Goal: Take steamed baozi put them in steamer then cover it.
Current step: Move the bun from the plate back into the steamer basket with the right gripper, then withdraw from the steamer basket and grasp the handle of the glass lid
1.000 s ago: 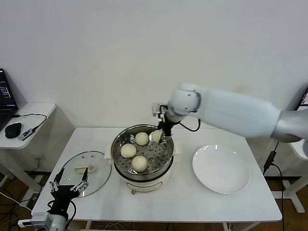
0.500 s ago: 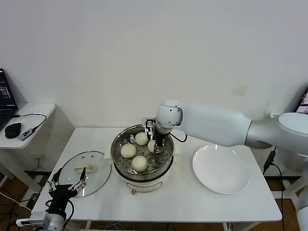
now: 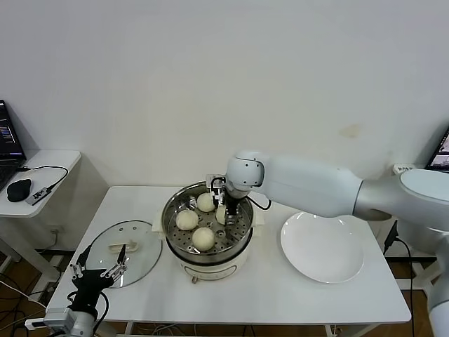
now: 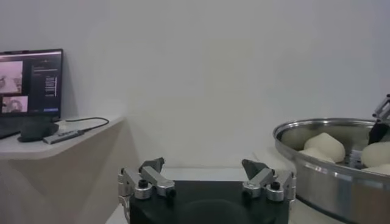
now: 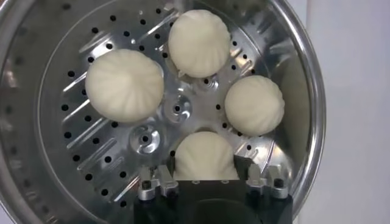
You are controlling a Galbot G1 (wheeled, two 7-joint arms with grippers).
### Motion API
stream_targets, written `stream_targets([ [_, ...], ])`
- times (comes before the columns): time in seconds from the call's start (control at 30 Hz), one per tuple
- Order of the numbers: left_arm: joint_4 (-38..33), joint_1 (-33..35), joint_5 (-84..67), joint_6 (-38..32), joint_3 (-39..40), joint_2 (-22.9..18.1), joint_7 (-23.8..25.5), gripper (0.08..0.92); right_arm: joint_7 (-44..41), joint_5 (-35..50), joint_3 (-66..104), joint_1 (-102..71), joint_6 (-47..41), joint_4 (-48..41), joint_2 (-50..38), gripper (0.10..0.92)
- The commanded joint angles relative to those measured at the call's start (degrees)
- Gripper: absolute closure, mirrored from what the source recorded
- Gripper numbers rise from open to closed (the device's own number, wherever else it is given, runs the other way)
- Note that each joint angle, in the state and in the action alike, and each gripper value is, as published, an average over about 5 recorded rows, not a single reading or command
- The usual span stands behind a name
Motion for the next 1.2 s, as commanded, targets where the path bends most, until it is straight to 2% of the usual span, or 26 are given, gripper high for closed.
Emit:
stream_targets([
  [0.03, -0.05, -0.03, 0.02, 0.04, 0.0, 0.09, 0.07, 0.177, 1.81, 4.0, 0.66, 3.7, -0.22, 6.07, -4.46, 0.23],
  [0.13, 0.05, -0.09, -0.01, 0.01, -0.01, 0.13, 0.09, 0.177, 6.4, 7.44, 1.72, 4.49, -0.17, 9.76, -7.73, 0.206],
  [0.3, 0.42, -0.22, -0.1, -0.12, -0.04, 0.07, 0.1, 0.177, 25.65, 15.36, 8.14, -2.52, 2.87, 18.5, -15.13, 0.203],
  [0.43, 0.73, -0.27, -0.01, -0.18, 0.07, 0.03, 0.09, 0.177, 37.66, 12.92, 17.1, -13.76, 9.51, 22.21, -19.95, 0.203],
  [0.57, 1.08, -0.47, 0.31, -0.41, 0.21, -0.27, 0.02, 0.177, 44.66, 7.11, 30.56, -29.77, 18.37, 23.21, -22.46, 0.203],
  [0.83, 3.99, -1.22, 1.8, -2.14, 0.88, -1.4, -0.1, 0.177, 45.46, -6.66, 64.08, -63.83, 35.96, 23.63, -19.03, 0.203],
  [1.07, 5.04, -1.72, 5.39, -3.48, 1.75, -1.93, -0.47, 0.177, 38.94, -13.93, 91.12, -90.15, 46.45, 26.6, -6.83, 0.203],
  [1.2, 6.78, -1.85, 13.81, -5.57, 2.42, -1.59, -1.57, 0.177, 35.47, -15.69, 101.88, -100.33, 49.22, 28.59, 0.73, 0.203],
])
